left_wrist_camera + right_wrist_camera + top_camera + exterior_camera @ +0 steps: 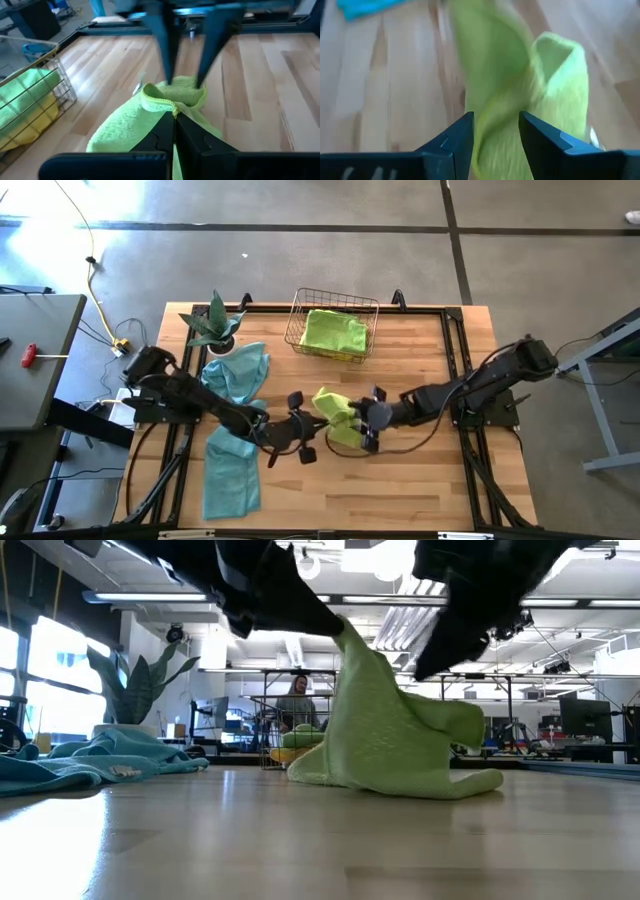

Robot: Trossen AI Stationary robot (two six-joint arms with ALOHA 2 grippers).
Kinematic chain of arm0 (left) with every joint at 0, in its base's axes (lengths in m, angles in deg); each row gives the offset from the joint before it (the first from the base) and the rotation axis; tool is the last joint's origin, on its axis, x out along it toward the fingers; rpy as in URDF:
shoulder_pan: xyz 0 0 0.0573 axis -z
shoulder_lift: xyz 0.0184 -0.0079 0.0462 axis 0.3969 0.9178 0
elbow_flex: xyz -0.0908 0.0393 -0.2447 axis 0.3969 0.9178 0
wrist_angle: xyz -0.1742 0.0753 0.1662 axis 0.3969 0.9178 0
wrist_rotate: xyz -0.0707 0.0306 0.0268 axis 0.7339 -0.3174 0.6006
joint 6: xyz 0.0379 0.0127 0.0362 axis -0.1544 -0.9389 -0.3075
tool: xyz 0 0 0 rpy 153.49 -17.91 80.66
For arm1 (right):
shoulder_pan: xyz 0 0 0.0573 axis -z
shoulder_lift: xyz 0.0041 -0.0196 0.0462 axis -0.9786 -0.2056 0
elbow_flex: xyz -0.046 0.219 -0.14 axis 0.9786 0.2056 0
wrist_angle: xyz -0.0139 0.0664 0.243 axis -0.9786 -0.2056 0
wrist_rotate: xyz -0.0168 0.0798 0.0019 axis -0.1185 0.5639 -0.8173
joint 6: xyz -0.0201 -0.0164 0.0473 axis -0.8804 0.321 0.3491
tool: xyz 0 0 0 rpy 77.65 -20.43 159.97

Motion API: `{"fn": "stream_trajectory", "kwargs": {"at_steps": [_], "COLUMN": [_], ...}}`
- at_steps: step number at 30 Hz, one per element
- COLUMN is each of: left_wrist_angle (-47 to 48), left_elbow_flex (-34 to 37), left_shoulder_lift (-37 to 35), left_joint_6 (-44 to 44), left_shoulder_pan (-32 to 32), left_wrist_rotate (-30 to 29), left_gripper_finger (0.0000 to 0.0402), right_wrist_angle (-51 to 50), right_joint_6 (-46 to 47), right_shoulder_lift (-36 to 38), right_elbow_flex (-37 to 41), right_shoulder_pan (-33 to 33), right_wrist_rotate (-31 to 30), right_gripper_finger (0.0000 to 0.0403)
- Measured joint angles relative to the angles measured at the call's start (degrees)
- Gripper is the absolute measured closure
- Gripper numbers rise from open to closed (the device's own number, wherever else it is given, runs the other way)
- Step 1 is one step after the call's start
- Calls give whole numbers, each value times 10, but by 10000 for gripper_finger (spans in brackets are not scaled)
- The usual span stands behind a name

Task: Fold microfiber towels
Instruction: Fold the light green microfiber towel

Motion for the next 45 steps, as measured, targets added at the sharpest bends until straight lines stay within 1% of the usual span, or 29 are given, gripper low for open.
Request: {"fn": "stream_trajectory", "kwargs": {"at_steps": [5,9,12,15,19,22,24,30,35,38,43,45], "left_wrist_angle": [45,63,71,71,71,71,71,71,70,70,68,67], "left_elbow_flex": [0,0,0,0,0,0,0,0,0,0,0,0], "left_shoulder_lift": [-10,-10,-10,-10,-10,-10,-10,-10,-10,-10,-9,-9], "left_joint_6": [17,36,46,46,46,46,46,48,48,48,47,47], "left_shoulder_pan": [-4,-9,-12,-14,-14,-15,-17,-27,-34,-34,-34,-34], "left_wrist_rotate": [0,0,-2,-3,-4,-4,-4,-4,-4,-4,-4,-4], "left_gripper_finger": [401,401,401,402,402,402,402,401,401,401,401,401], "right_wrist_angle": [0,0,12,39,124,186,209,213,227,231,298,316], "right_joint_6": [-64,-127,-154,-162,-149,-150,-148,-118,-106,-87,-90,-91], "right_shoulder_lift": [0,0,0,0,-1,-1,-1,-1,-2,-17,-78,-104], "right_elbow_flex": [30,53,80,121,172,199,211,225,234,234,234,234], "right_shoulder_pan": [-47,-85,-112,-132,-140,-138,-138,-143,-139,-134,-130,-127], "right_wrist_rotate": [-63,-94,-126,-186,-266,-269,-263,-256,-266,-285,-287,-297], "right_gripper_finger": [253,253,253,253,253,253,253,253,253,253,253,253]}}
